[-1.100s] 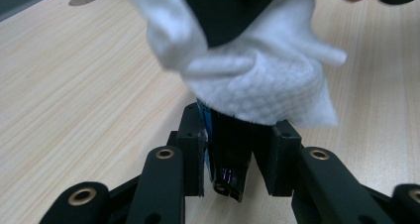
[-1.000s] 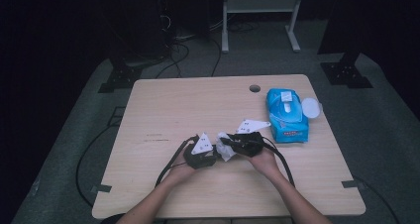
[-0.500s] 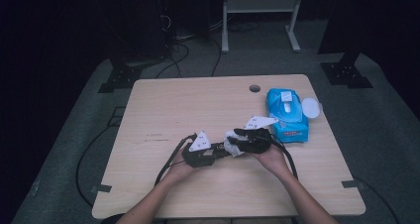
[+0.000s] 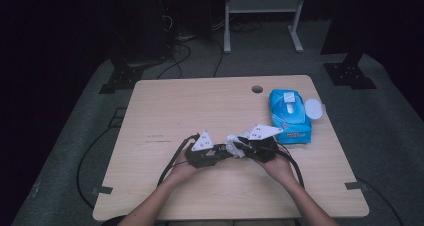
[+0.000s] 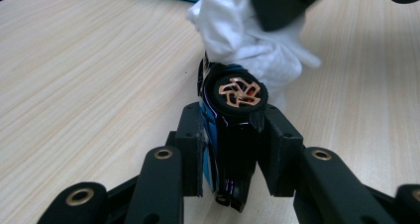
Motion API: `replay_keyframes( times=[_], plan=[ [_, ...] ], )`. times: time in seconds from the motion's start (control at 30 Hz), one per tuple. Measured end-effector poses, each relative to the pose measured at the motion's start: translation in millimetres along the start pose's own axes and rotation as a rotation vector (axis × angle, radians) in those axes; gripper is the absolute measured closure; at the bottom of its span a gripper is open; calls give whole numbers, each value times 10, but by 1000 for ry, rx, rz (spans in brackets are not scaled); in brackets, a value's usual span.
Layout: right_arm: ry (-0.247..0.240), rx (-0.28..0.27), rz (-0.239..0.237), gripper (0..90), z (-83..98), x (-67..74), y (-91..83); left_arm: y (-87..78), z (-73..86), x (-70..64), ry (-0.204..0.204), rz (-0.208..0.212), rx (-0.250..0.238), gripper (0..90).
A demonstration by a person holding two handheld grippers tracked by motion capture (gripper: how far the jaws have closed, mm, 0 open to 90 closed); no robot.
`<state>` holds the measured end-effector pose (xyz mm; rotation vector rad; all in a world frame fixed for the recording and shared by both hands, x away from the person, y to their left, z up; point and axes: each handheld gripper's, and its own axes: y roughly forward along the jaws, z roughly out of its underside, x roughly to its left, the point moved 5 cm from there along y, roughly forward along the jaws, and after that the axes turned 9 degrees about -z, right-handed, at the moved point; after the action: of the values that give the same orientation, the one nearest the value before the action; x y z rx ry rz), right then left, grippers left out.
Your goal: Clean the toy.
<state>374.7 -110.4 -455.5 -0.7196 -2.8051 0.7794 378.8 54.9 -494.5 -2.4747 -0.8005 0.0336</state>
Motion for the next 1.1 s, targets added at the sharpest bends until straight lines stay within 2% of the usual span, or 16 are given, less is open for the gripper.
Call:
replay_keyframes(
  times=[0.1,0.23,0.3,0.37,0.43,0.47,0.53,0.63,0.73,0.77,0.83,0.93,1.0,1.1],
  plan=[
    [40,0,-2,828,0,-50,19,5,1,8,-2,2,-8,662],
    [32,-15,-36,834,-62,60,120,3,-1,11,5,0,-3,660],
    [48,-38,-85,833,-112,136,204,-4,-2,7,19,1,2,661],
    [44,-37,-109,833,-147,198,293,-19,1,11,29,-9,3,660],
    [28,-31,-108,834,-173,210,329,-41,18,36,22,-11,4,661],
    [28,-25,-102,834,-177,192,323,-51,23,44,18,-11,4,662],
    [12,-12,-61,835,-161,111,272,-66,33,67,22,-13,6,662],
    [41,5,16,834,-81,-64,142,-67,36,81,16,-14,6,661],
    [90,-13,23,834,-25,-153,66,-55,21,73,20,-13,7,660],
    [88,-14,25,834,-29,-143,71,-52,20,70,23,-13,10,660],
    [94,-24,-12,834,-53,-79,115,-50,18,65,24,-13,10,660],
    [82,-41,-96,833,-140,113,268,-54,18,67,35,-14,13,659],
    [54,-39,-126,833,-190,208,359,-68,25,73,35,-15,18,659],
    [36,-24,-115,833,-211,207,379,-95,43,102,34,-17,16,659]
  ],
)
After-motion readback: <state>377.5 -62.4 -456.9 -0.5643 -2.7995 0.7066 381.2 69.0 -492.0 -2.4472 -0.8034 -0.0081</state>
